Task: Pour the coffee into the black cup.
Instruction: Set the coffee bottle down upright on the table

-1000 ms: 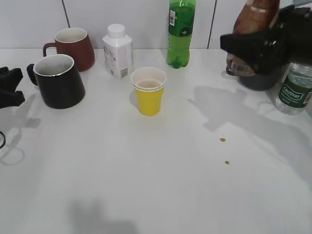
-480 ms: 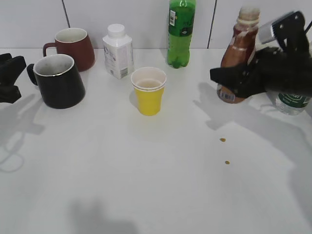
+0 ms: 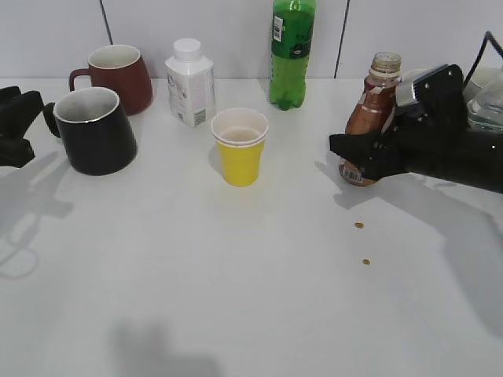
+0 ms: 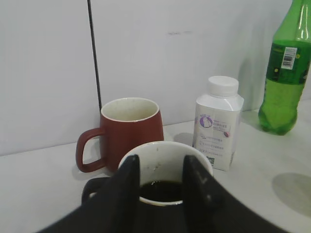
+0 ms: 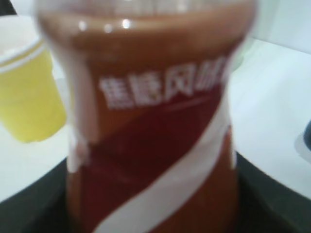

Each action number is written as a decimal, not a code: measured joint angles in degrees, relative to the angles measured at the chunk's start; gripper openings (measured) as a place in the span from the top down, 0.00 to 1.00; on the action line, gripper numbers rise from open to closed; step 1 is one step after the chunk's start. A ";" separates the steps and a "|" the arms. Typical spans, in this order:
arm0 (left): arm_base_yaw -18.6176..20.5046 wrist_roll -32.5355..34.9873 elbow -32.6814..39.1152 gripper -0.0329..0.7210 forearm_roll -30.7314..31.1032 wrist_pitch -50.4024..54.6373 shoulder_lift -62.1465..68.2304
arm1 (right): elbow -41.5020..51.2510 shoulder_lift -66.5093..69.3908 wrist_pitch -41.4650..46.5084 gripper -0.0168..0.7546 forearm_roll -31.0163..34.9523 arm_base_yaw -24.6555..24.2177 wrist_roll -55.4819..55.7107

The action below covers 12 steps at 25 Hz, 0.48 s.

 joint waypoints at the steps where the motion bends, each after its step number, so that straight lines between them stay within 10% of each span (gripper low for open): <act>1: 0.00 -0.01 0.00 0.64 0.07 0.00 0.00 | 0.00 0.52 -0.60 0.30 0.48 0.00 -0.98; 12: 0.00 -0.12 0.00 0.64 2.16 0.00 0.00 | -0.08 4.88 -4.18 0.30 5.23 1.24 -7.21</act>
